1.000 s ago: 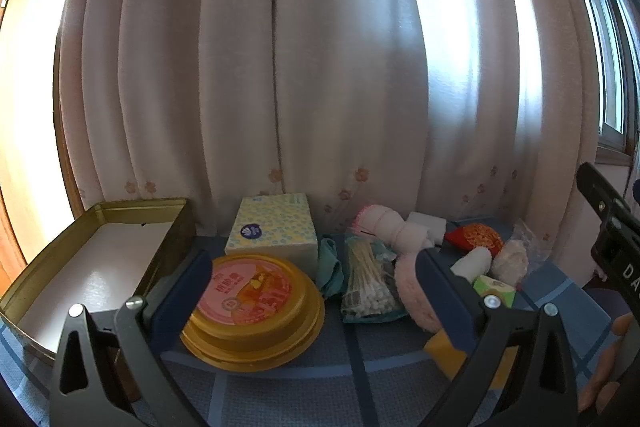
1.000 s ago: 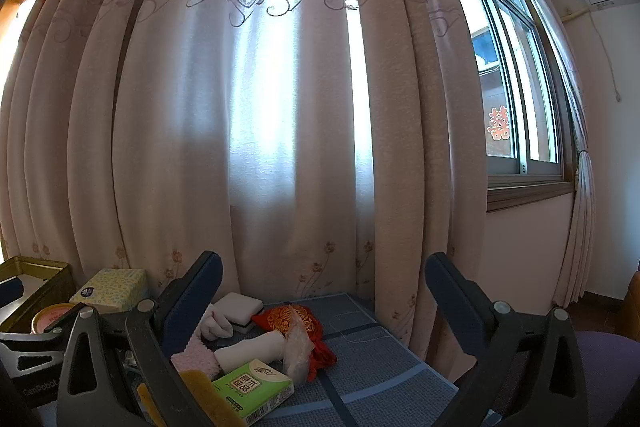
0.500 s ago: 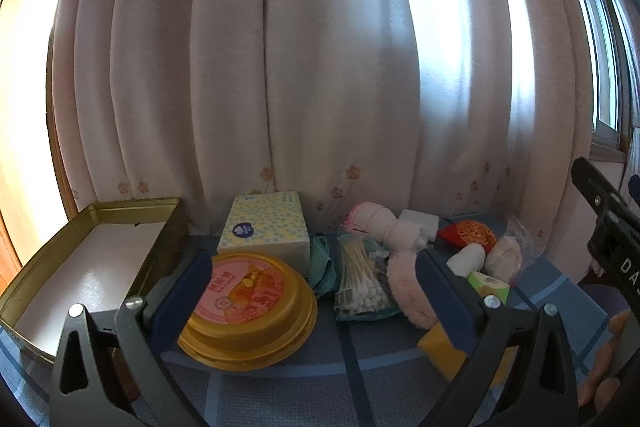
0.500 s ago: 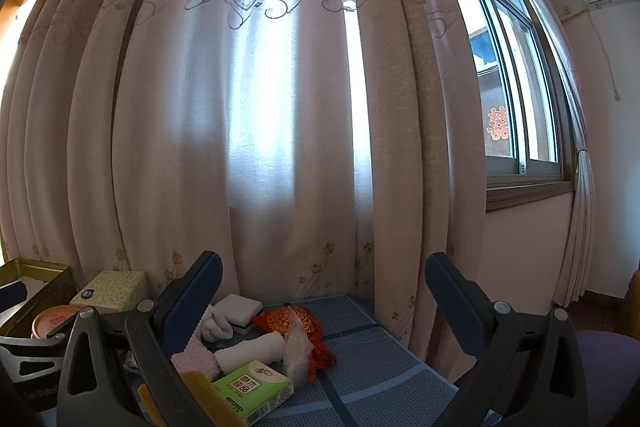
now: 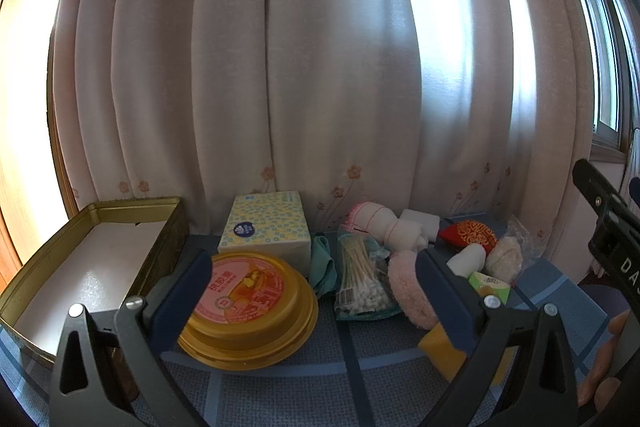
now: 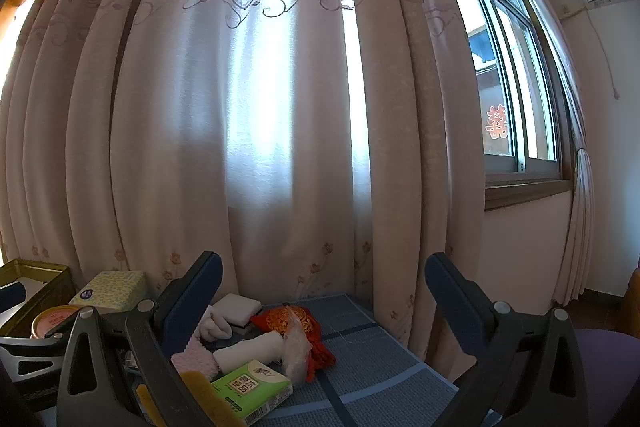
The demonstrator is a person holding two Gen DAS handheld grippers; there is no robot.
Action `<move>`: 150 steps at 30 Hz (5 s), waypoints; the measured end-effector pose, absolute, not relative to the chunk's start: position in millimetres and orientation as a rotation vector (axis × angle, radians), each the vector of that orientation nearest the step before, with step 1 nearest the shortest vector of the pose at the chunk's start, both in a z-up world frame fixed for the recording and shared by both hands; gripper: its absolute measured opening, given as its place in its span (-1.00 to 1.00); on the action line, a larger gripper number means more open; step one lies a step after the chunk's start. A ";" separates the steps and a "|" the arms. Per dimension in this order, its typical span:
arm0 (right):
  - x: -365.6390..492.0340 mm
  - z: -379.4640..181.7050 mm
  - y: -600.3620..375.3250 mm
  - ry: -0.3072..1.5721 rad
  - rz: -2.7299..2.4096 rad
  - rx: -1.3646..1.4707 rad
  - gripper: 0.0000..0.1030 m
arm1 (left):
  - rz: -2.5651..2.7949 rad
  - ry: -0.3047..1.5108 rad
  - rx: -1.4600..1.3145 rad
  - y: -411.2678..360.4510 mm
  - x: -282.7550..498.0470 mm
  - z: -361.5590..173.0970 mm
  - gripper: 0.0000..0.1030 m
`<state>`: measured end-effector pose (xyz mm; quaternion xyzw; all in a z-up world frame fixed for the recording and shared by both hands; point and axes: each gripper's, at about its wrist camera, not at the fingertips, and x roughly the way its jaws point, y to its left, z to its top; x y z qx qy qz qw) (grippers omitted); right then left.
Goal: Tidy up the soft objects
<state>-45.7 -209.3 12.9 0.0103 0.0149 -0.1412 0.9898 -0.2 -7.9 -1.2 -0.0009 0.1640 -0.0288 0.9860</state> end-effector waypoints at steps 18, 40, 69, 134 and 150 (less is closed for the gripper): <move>-46.3 11.9 -209.7 0.027 -0.287 0.029 0.99 | -0.059 0.329 -0.001 -7.6 -0.3 -1.4 1.00; -46.0 11.9 -210.4 0.028 -0.288 0.032 0.99 | -0.060 0.329 -0.002 -7.0 -0.4 -1.6 1.00; -45.4 0.2 -263.1 0.137 -0.461 0.268 0.99 | -0.280 0.507 -0.006 -63.9 -12.3 -13.6 1.00; 53.1 -22.0 -232.2 0.561 -0.087 0.136 -0.80 | -0.102 0.381 -0.115 64.1 -26.4 1.9 -0.03; -28.1 7.5 -173.5 0.189 -0.028 0.148 -0.80 | -0.016 0.306 -0.088 95.9 -38.4 10.7 -0.03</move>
